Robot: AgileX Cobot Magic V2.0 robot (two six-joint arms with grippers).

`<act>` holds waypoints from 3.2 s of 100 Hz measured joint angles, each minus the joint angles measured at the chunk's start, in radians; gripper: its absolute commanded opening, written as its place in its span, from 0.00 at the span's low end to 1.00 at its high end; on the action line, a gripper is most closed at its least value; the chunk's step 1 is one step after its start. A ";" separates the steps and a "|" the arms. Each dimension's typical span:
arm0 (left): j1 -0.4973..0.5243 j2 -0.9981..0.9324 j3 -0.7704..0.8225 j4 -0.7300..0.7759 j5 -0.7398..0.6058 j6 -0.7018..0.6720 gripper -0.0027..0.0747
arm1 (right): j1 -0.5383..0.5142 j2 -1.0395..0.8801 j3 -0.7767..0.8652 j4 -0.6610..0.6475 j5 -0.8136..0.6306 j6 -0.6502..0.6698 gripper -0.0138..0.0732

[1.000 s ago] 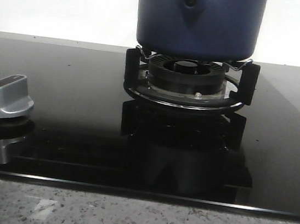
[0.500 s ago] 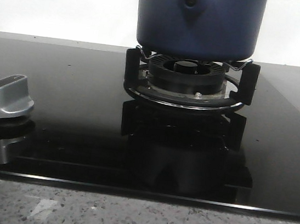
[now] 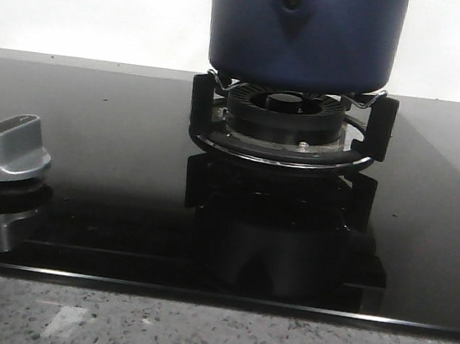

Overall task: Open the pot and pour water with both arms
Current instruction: 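Move the right gripper to the light blue bowl rim and grasp it, then lift the bowl with the right gripper over the open saucepan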

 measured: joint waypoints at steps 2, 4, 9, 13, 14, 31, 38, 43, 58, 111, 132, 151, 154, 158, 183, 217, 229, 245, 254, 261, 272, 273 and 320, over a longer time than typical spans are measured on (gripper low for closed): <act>0.000 0.000 0.000 0.000 0.000 0.000 0.37 | -0.007 0.006 0.000 0.008 0.000 0.000 0.60; 0.000 0.000 0.000 0.000 0.000 0.000 0.37 | -0.014 0.014 0.000 0.016 0.000 0.000 0.60; 0.000 0.000 0.000 0.000 0.001 0.000 0.37 | -0.030 0.032 0.000 0.038 0.000 0.000 0.60; 0.000 0.000 0.000 0.000 0.001 0.000 0.37 | -0.041 0.046 0.000 0.054 -0.002 0.000 0.60; 0.000 0.000 0.000 0.000 0.001 0.000 0.37 | -0.042 0.051 0.000 0.059 -0.002 0.000 0.60; 0.000 0.000 0.000 0.000 0.002 0.000 0.37 | -0.057 0.107 0.000 0.082 -0.006 0.000 0.60; 0.000 0.000 0.000 0.000 0.002 0.000 0.37 | -0.057 0.128 0.000 0.084 -0.010 0.000 0.60; 0.000 0.000 0.000 0.000 0.002 0.000 0.37 | -0.057 0.139 0.000 0.089 -0.018 0.000 0.60; 0.000 0.000 0.000 0.000 0.002 0.000 0.37 | -0.057 0.173 0.002 0.103 -0.045 0.000 0.57; 0.000 0.000 0.000 -0.001 0.007 0.000 0.37 | -0.059 0.198 0.051 0.172 -0.126 -0.023 0.08; 0.000 0.000 0.000 -0.005 0.009 0.000 0.37 | -0.059 0.196 0.051 0.177 -0.130 -0.040 0.08; 0.000 0.000 0.000 -0.008 0.008 0.000 0.37 | -0.030 0.167 0.054 0.168 -0.119 -0.096 0.08; 0.000 0.000 0.000 -0.008 0.008 0.000 0.37 | -0.024 0.158 0.054 0.168 -0.113 -0.107 0.08; 0.000 0.000 0.000 -0.008 0.007 0.000 0.37 | -0.015 0.151 0.056 0.164 -0.100 -0.119 0.08; 0.000 0.000 0.000 -0.020 0.004 0.000 0.37 | -0.002 0.107 0.011 0.162 0.019 -0.185 0.08; 0.000 0.000 0.000 -0.030 -0.001 0.000 0.37 | 0.001 0.073 -0.336 0.276 0.185 -0.234 0.08; 0.000 0.000 0.000 -0.030 -0.009 0.000 0.37 | 0.031 0.073 -0.460 0.302 0.219 -0.239 0.08; 0.000 0.000 0.000 -0.032 -0.021 0.000 0.37 | 0.111 0.080 -0.584 0.314 0.237 -0.240 0.08; 0.000 0.000 0.000 -0.037 -0.022 0.000 0.37 | 0.151 0.107 -0.628 0.319 0.241 -0.238 0.08; 0.000 0.000 0.000 -0.039 -0.022 0.000 0.37 | 0.182 0.134 -0.652 0.319 0.245 -0.233 0.08; 0.000 0.000 0.000 -0.039 -0.022 0.000 0.37 | 0.227 0.181 -0.686 0.319 0.245 -0.215 0.08; 0.000 0.000 0.000 -0.039 -0.020 0.000 0.37 | 0.233 0.187 -0.688 0.319 0.245 -0.214 0.08; 0.000 0.000 0.000 -0.050 -0.007 0.000 0.37 | 0.410 0.348 -0.781 0.273 0.147 -0.179 0.11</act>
